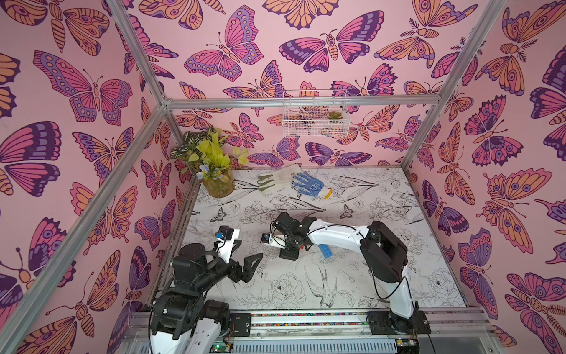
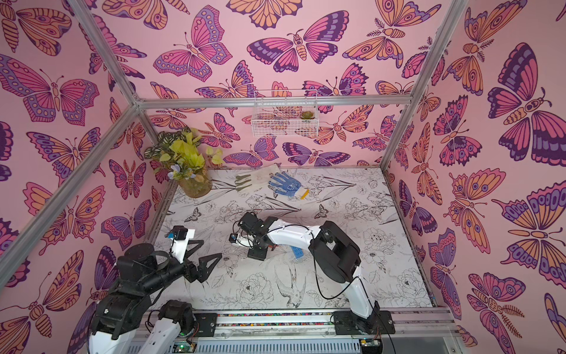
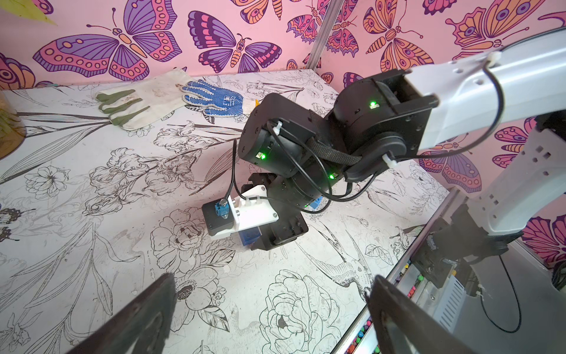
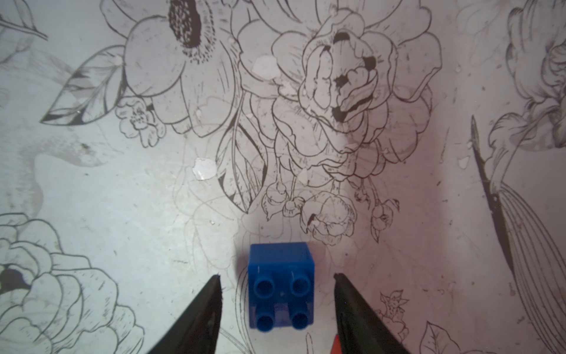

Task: Assemble the letter f with lego
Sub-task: Pick up the lego brick from the center of the board.

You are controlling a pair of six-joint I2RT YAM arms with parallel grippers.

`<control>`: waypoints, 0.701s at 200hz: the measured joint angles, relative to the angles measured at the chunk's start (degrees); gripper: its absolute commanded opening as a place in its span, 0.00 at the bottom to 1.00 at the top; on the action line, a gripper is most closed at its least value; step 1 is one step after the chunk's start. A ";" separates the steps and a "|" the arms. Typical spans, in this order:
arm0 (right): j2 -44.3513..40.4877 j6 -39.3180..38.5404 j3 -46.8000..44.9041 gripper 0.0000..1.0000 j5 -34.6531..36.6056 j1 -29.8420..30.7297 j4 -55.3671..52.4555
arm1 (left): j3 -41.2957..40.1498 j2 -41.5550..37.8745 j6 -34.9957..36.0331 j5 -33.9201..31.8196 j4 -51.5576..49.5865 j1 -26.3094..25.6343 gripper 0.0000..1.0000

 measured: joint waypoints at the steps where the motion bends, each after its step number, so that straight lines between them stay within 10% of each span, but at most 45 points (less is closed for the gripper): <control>1: 0.04 0.00 0.00 0.59 0.00 0.00 0.00 | 0.00 0.00 0.02 0.00 0.00 0.00 0.99; 140: 0.48 -1.03 0.02 0.42 -2.49 -0.96 -1.60 | 0.00 0.00 0.00 0.00 0.00 0.00 0.99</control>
